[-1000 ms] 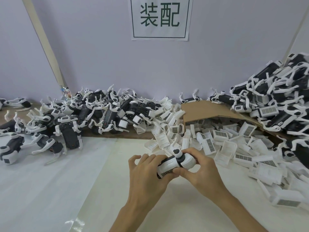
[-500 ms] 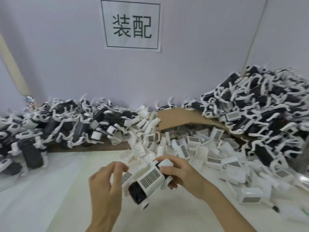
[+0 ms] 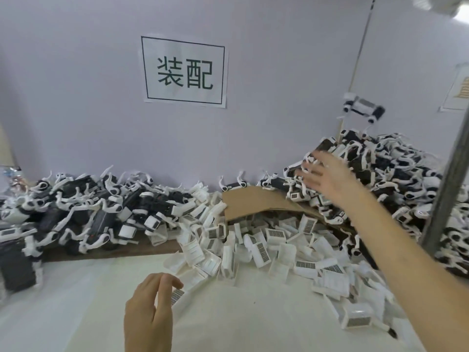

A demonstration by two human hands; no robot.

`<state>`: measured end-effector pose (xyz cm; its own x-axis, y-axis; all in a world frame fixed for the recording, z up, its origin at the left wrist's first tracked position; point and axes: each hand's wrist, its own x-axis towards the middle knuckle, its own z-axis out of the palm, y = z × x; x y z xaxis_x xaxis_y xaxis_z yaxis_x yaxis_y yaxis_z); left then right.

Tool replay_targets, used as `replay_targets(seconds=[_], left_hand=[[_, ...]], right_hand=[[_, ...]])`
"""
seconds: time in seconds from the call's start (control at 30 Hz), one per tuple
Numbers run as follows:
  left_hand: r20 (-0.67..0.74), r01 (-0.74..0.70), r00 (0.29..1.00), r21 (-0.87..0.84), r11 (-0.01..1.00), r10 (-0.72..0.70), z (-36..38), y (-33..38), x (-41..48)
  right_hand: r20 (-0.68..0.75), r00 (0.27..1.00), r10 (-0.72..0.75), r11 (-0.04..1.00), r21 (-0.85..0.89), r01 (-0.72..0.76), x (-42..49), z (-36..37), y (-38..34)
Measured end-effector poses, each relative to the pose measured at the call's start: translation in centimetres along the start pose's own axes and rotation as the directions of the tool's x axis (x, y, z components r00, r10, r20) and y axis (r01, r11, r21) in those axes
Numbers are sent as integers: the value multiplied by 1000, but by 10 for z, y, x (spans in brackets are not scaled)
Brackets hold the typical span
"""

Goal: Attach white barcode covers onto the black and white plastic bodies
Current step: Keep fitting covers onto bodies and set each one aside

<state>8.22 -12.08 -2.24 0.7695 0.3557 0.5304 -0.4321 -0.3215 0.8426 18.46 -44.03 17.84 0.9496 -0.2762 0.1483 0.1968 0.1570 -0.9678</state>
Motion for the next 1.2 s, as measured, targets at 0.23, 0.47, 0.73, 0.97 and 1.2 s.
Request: replay_targets(seconds=[0.23, 0.47, 0.73, 0.97, 1.2], left_hand=[[105, 97, 988, 161, 982, -115, -1, -13, -2], [228, 286, 913, 234, 929, -339, -2, -30, 0], [-39, 462, 886, -1, 887, -462, -14, -41, 22], [-63, 113, 994, 573, 812, -94, -2, -42, 97], [480, -326, 849, 806, 494, -222, 30, -65, 165]], right_hand=[[127, 989, -76, 622, -769, 147, -52, 36, 178], [282, 956, -82, 289, -911, 294, -84, 39, 244], [191, 959, -209, 343, -904, 255, -85, 33, 242], [240, 966, -101, 301, -918, 259, -86, 35, 237], [337, 926, -172, 336, -864, 376, -87, 34, 229]])
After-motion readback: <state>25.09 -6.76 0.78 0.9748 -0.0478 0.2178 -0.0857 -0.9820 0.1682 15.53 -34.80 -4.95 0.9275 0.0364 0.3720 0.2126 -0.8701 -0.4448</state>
